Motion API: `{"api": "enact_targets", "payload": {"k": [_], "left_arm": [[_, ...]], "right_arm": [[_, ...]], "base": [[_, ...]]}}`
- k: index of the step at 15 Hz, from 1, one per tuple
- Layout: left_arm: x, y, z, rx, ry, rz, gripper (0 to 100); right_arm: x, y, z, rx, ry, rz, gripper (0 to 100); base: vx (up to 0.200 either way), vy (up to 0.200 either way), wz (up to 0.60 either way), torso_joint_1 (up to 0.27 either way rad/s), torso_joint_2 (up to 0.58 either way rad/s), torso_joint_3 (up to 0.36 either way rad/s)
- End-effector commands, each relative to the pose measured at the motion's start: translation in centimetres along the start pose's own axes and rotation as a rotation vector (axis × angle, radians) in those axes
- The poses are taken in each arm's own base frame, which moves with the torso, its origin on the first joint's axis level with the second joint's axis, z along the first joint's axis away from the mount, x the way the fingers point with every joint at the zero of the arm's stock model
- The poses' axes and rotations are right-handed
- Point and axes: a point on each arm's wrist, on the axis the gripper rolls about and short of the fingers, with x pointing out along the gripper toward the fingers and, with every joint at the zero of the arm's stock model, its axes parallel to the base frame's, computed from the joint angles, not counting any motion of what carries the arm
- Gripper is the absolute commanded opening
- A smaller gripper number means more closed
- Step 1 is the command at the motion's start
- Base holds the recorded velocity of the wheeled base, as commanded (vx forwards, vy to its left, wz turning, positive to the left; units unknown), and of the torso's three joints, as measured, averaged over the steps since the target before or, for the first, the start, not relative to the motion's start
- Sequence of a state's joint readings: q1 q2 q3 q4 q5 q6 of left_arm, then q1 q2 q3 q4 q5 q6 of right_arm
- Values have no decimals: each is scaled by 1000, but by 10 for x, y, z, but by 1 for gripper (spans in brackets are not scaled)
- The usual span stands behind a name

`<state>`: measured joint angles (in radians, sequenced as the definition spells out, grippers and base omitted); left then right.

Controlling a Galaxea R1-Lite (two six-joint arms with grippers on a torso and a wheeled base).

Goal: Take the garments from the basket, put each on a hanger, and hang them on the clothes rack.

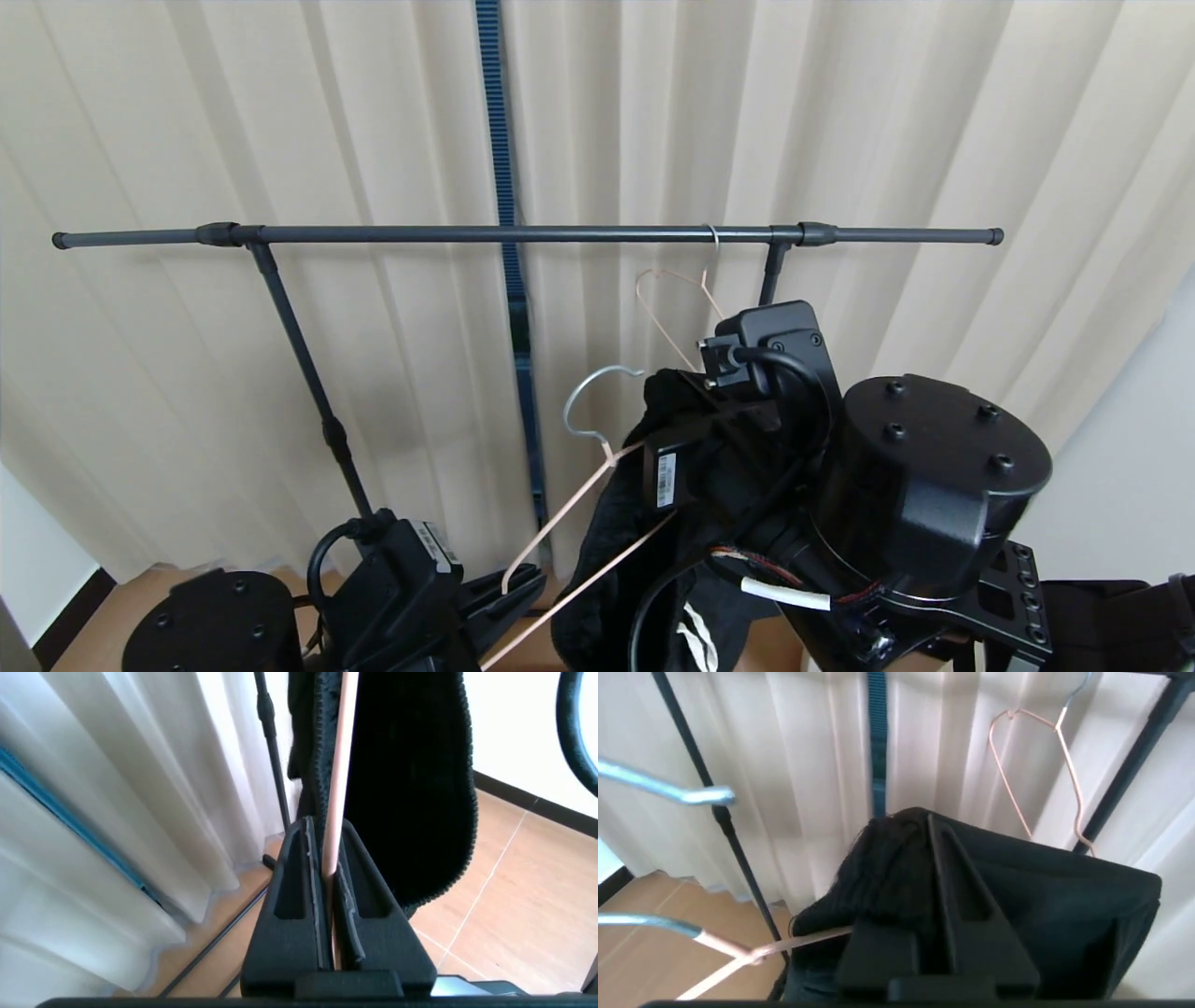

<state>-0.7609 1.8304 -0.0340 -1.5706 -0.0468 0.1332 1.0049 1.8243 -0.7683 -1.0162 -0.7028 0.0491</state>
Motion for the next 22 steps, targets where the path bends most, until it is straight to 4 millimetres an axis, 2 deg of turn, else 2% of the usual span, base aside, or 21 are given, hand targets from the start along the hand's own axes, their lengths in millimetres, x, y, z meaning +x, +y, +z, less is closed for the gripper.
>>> {"api": "enact_targets", "payload": {"k": [1, 5, 13, 22], "left_arm": [[0, 0, 0, 0, -2, 1, 0], [-1, 0, 1, 1, -6, 0, 0], [1, 3, 8, -13, -42, 14, 0], [8, 17, 8, -60, -48, 77, 0]], "right_arm": [[1, -3, 3, 4, -6, -10, 100], [4, -14, 10, 13, -24, -48, 100], [-4, -4, 4, -2, -8, -26, 100], [-8, 0, 6, 1, -11, -7, 100]], "base": [[0, 0, 0, 0, 0, 0], [0, 0, 0, 0, 0, 0], [0, 0, 0, 0, 0, 0], [0, 0, 0, 0, 0, 0]]}}
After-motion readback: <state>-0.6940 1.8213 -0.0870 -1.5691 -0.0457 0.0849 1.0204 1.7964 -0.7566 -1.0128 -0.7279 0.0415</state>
